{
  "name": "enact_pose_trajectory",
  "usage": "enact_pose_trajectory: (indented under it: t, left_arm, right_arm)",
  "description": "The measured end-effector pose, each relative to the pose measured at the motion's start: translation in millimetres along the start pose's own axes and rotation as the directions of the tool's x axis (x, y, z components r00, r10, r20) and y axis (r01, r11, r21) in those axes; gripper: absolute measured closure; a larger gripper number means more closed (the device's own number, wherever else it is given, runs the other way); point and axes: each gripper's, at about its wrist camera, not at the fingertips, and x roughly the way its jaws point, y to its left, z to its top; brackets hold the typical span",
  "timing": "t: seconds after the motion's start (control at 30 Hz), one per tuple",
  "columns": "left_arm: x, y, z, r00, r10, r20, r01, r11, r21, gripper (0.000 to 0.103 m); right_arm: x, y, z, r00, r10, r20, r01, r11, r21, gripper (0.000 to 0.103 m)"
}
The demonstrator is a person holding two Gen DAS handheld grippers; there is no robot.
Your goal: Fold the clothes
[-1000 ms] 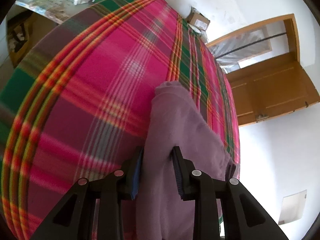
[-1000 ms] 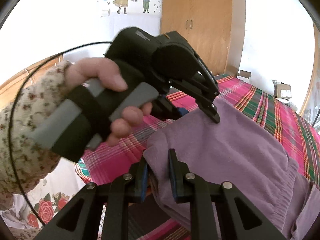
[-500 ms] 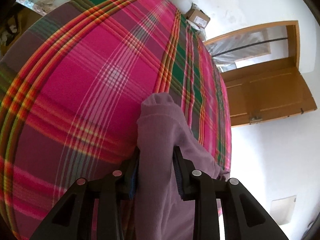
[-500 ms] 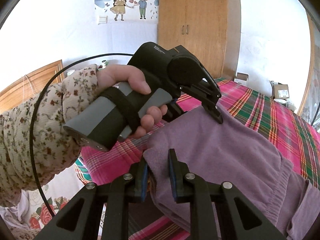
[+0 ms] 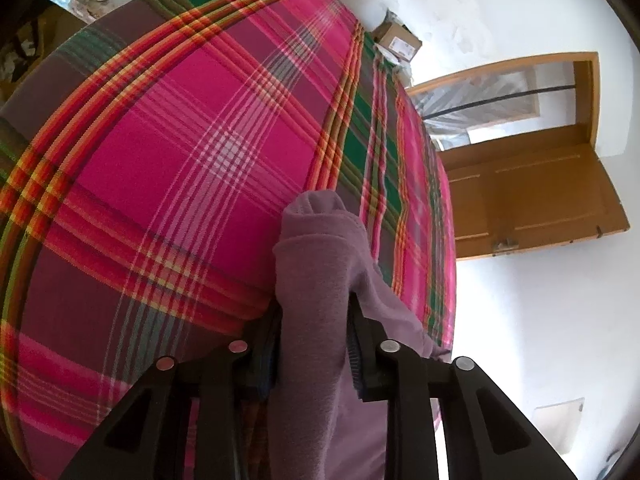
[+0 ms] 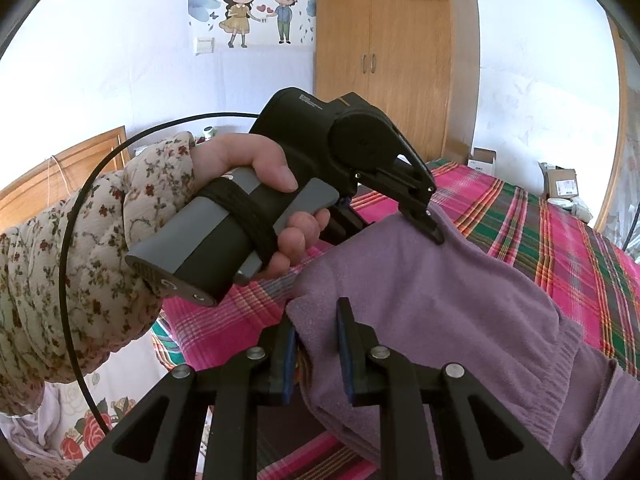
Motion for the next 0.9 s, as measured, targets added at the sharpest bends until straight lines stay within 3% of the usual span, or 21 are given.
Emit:
enact_pose_trajectory:
  t: [0.27,0.9]
  left_arm:
    - [-3,-14,1,1.0,0.005,0.019,-0.005,1.0,0.023,0.084]
    - [-9,-77,-2,0.999,0.006,0.052,-0.012,0.994,0.108,0.084]
  right_arm:
    - [-25,6,-6,0.999,-0.01,0.035,0.009,1.0,0.01,0.085]
    - [-98,-2,-10,0.988,-0.066,0.139,0.059,0.997,0.054,0.085]
